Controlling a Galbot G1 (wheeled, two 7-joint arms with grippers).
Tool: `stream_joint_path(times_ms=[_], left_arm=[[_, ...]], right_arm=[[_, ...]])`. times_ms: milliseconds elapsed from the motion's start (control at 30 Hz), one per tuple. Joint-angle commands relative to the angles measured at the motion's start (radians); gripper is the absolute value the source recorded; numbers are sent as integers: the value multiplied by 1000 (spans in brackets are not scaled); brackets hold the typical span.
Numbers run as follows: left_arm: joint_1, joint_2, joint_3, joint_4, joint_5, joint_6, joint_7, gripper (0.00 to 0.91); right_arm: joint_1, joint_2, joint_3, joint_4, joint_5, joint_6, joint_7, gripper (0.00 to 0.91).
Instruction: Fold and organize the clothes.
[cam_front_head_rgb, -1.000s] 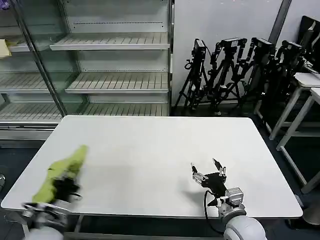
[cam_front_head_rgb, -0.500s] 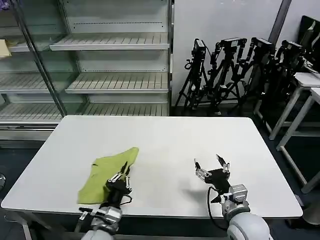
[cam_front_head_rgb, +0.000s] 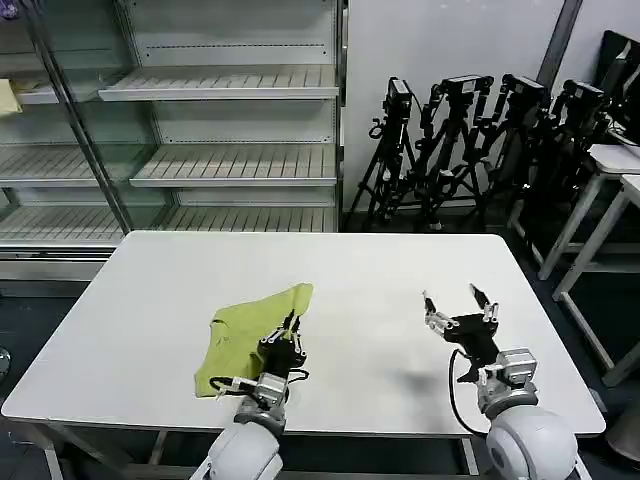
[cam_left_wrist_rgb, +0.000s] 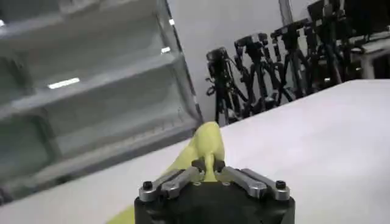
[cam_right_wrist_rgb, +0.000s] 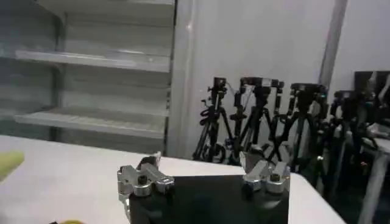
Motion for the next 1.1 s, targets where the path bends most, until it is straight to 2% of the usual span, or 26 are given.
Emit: stream_joint_path(times_ms=[33, 233, 533, 600, 700, 767, 833, 867, 1100], left_arm=[[-84, -63, 59, 13, -257, 12, -18, 907], [-53, -51, 31, -52, -276, -42, 29, 907], [-17, -45, -75, -122, -300, -120, 56, 907], [-1, -31, -141, -134, -291, -131, 82, 907], [43, 10, -302, -121, -264, -224, 203, 907], [93, 54, -435, -78, -192, -329, 315, 907], [124, 69, -517, -41, -178, -388, 391, 907], [145, 85, -608, -24, -171, -404, 429, 907], [212, 99, -758, 54, -191, -481, 490, 907]], right_arm=[[92, 15, 14, -95, -87, 68, -38, 907], [149, 52, -48, -151, -122, 120, -33, 907], [166, 94, -91, -186, -149, 138, -35, 907], [170, 96, -96, -192, -152, 138, -36, 907], [173, 102, -105, -208, -154, 153, -39, 907], [177, 110, -111, -224, -173, 163, -40, 907], [179, 115, -123, -230, -188, 162, -45, 907], [185, 126, -139, -245, -186, 171, -51, 907], [250, 190, -209, -330, -198, 215, -38, 907]])
